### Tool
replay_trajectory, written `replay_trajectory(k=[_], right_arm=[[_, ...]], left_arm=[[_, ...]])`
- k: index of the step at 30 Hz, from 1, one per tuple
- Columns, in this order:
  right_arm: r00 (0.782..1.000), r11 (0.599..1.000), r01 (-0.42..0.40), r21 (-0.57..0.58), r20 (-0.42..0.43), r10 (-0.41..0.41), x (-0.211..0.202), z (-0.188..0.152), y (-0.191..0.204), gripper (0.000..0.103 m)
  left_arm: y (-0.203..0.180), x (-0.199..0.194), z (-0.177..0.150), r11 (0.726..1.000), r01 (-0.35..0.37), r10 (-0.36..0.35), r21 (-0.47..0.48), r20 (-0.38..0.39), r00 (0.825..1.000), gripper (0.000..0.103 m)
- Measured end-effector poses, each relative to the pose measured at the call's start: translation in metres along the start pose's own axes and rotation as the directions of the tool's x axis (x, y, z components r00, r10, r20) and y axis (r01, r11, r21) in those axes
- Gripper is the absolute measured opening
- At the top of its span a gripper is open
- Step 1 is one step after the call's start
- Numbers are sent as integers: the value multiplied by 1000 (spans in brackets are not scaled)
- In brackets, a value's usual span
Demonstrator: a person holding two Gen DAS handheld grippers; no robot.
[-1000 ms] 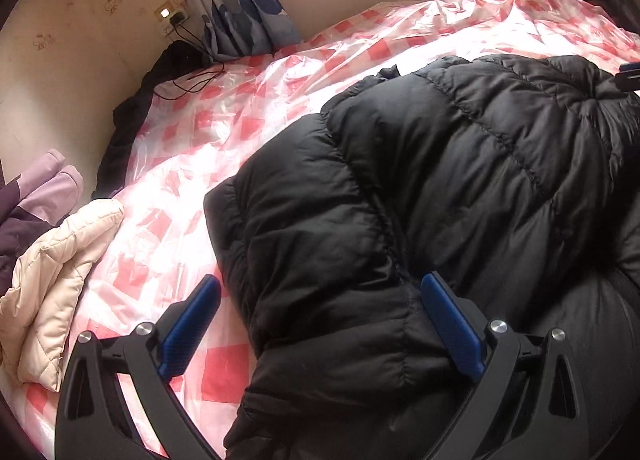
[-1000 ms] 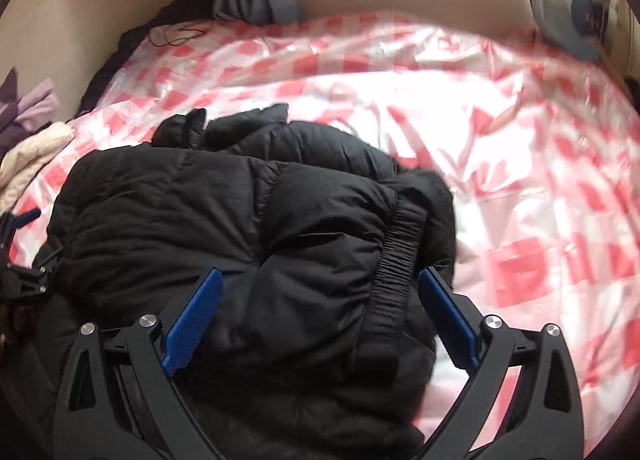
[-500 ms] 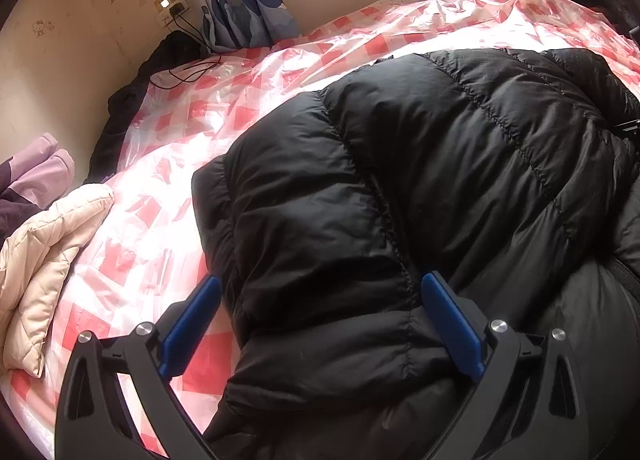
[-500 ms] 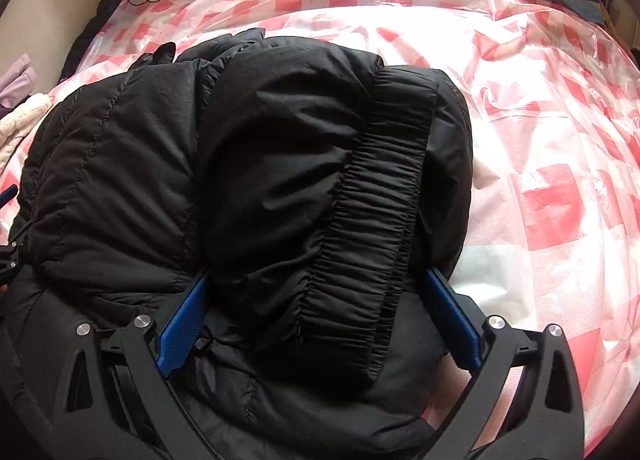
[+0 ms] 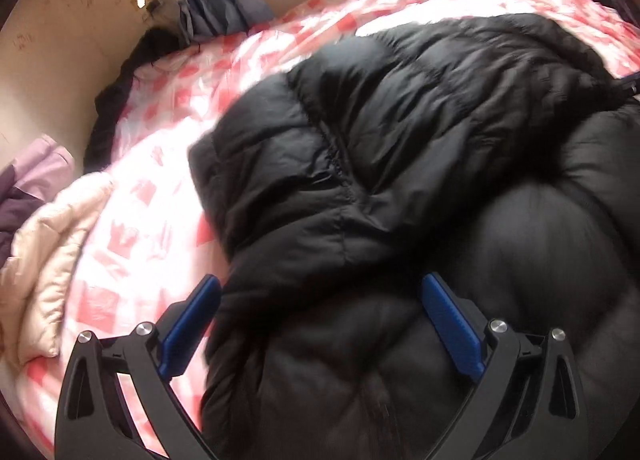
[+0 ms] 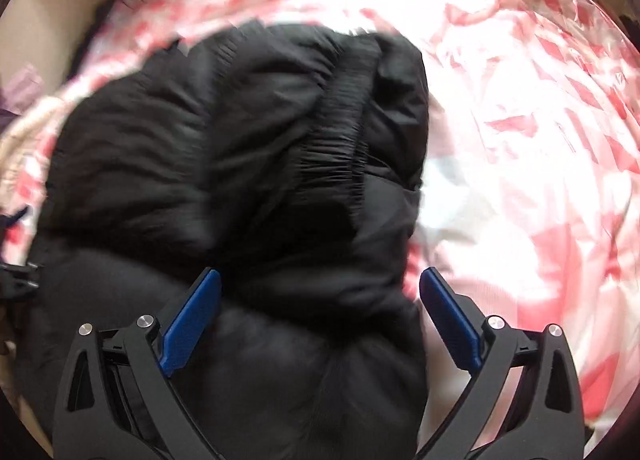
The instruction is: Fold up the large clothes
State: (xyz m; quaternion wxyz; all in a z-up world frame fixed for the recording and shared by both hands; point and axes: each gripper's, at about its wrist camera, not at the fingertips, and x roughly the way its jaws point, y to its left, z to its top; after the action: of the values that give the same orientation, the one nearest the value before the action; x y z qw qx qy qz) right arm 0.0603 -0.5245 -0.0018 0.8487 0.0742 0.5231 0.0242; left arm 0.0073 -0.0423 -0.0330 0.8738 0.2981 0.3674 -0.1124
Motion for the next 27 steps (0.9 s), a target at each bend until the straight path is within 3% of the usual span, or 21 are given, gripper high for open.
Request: replay_trajectory(k=[3,6,9,11,12,14,16,19,22,23,25,27], right_arm=[[1000,999,-2,-36,8,3,-34,-17,8,96],[1000,999,-15,-45,-2,15,-58,-42,10,96],[997,998,25,-58,-70,-29,-57,-78,12,96],[986,993,67,-92,-149,-80,-37,-94,13,96],[987,994,63,-93,-139,-75,-35,-98,12,96],[989,998,29,-47,-142,-36,-44,-97,6,96],[993,998,-58,9,-107,58,-68,-99,-2,96],[983,985,-163,51,-81,166,-113,-117,-22,96],[950,943,-288,165,-77,303,-141,-145,-55,96],[933,919,-331,215,-72,353,-152,-166,-59,96],[897,873,-407,270,-60,437,-157,-188,-68,96],[872,842,-448,301,-63,486,-157,-211,-56,96]], left_arm=[[-8,-31,-13,998,-46,44,48,49,998,96],[-12,-52,-26,998,-24,21,52,54,998,96],[-12,-52,-40,997,75,-74,28,-12,997,96],[-14,-39,-49,982,189,-188,-1,-111,976,96],[-10,-35,-53,975,220,-223,-31,-139,965,96],[9,-39,-59,960,244,-266,-138,-174,948,96],[31,-55,-69,935,268,-309,-232,-163,937,96],[63,-91,-100,912,266,-316,-312,-122,941,96],[87,-114,-149,852,315,-386,-419,-93,918,96],[93,-119,-169,818,336,-417,-466,-78,906,96],[96,-125,-202,741,367,-476,-562,-54,878,96],[99,-127,-236,614,414,-560,-672,-1,829,96]])
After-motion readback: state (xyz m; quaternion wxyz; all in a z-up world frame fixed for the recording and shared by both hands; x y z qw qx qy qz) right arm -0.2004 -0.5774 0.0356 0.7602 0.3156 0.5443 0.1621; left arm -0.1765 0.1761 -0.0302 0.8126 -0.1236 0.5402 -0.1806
